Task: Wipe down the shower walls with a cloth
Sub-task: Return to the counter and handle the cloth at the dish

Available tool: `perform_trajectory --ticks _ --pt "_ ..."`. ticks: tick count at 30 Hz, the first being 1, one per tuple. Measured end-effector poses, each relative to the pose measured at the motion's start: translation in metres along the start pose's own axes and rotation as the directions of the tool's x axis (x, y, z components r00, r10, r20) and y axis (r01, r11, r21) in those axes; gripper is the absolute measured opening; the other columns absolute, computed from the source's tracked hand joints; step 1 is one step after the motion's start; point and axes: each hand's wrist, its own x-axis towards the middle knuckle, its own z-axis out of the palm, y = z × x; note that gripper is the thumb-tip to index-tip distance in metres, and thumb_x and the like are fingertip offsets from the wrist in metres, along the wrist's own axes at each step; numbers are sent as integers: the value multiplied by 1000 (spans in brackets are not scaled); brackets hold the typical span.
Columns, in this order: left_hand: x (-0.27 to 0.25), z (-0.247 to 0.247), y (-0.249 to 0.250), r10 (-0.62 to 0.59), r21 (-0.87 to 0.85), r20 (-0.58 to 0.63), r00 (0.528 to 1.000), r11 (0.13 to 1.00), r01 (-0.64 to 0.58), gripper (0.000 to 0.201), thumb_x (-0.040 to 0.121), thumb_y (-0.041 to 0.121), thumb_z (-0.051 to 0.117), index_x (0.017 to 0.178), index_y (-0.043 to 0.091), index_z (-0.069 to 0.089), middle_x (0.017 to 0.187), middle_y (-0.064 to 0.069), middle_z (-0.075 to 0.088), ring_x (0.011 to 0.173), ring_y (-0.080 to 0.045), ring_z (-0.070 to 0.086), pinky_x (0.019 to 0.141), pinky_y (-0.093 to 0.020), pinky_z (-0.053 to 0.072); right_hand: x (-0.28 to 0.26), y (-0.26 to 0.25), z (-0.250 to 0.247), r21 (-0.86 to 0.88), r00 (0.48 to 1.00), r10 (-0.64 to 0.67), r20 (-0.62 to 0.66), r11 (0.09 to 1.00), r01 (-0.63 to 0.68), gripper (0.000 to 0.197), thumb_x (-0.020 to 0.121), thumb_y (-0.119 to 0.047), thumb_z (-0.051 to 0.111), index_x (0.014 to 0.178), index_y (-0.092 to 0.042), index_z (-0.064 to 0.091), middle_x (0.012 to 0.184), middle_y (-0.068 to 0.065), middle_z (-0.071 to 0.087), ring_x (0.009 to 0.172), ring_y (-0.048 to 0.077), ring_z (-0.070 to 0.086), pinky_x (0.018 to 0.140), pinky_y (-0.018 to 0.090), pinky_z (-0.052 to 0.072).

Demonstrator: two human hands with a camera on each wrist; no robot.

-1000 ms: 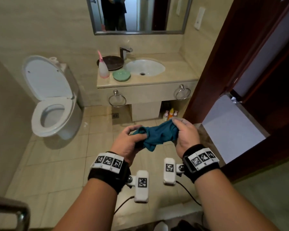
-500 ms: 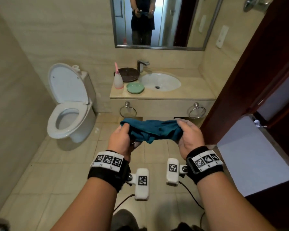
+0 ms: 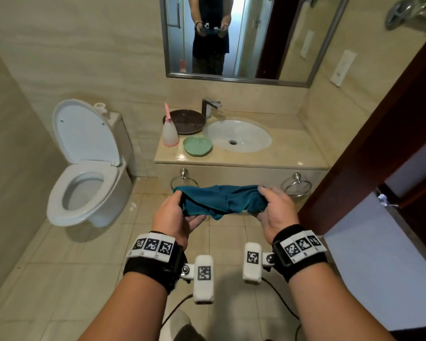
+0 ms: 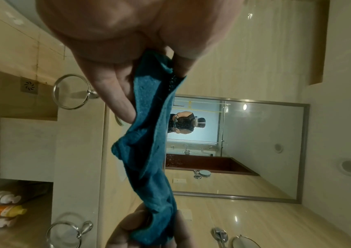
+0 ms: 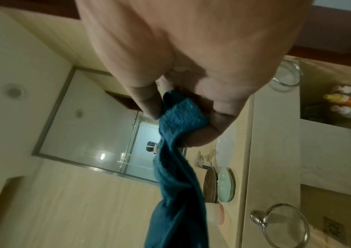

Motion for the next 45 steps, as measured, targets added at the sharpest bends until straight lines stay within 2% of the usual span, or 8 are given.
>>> perform_trajectory --ticks 5,8,14,21,25,32,40,45 --pt "99 14 26 -36 51 23 999 998 34 32 105 24 54 133 10 63 117 -16 76 100 -33 77 78 -41 64 75 2 58 -167 999 9 52 986 0 13 100 -5 56 101 -9 69 91 10 75 76 17 73 54 26 54" --pt "147 22 46 -61 84 42 997 995 58 29 105 22 54 132 11 61 114 -16 77 100 -33 77 92 -46 61 114 5 97 -250 993 32 117 968 -2 13 101 -8 58 103 -10 70 96 9 77 86 19 75 65 27 57" --pt "206 45 77 -139 171 139 981 979 115 32 103 19 54 129 6 67 117 -17 76 105 -30 75 94 -39 59 174 14 151 -300 974 88 210 954 -21 22 95 -21 71 117 -19 68 107 3 77 92 9 74 81 32 59" --pt "266 66 92 -162 259 185 969 959 111 25 104 15 54 118 7 73 103 -12 78 85 -17 75 66 -27 59 249 24 181 -392 958 111 264 920 2 52 73 -37 82 119 -19 68 116 11 74 109 29 72 98 53 56" --pt "309 75 95 -148 355 135 980 931 92 25 103 15 56 113 7 77 84 -9 73 70 -18 64 67 -29 51 309 32 176 -343 970 136 203 937 -59 17 96 -8 66 112 -8 69 110 22 74 103 37 72 95 55 57" --pt "389 103 115 -71 391 -90 993 915 101 29 93 10 76 119 7 64 93 -14 66 88 -29 61 74 -39 51 421 21 206 -18 911 381 157 924 -383 28 103 -7 47 125 3 62 121 30 68 113 44 65 100 54 52" --pt "465 123 104 -17 332 -196 980 940 82 26 88 -5 76 91 7 54 77 -19 62 57 -24 59 52 -30 51 490 21 239 -317 840 443 314 883 -347 18 99 -3 56 114 -2 67 112 27 71 104 40 70 84 47 59" --pt "504 120 80 -47 303 -219 975 946 114 20 92 -10 67 92 4 53 70 -19 63 57 -25 60 57 -35 54 521 39 231 -527 841 410 354 830 -182 24 91 -21 72 114 -16 72 108 13 76 104 33 71 87 46 60"
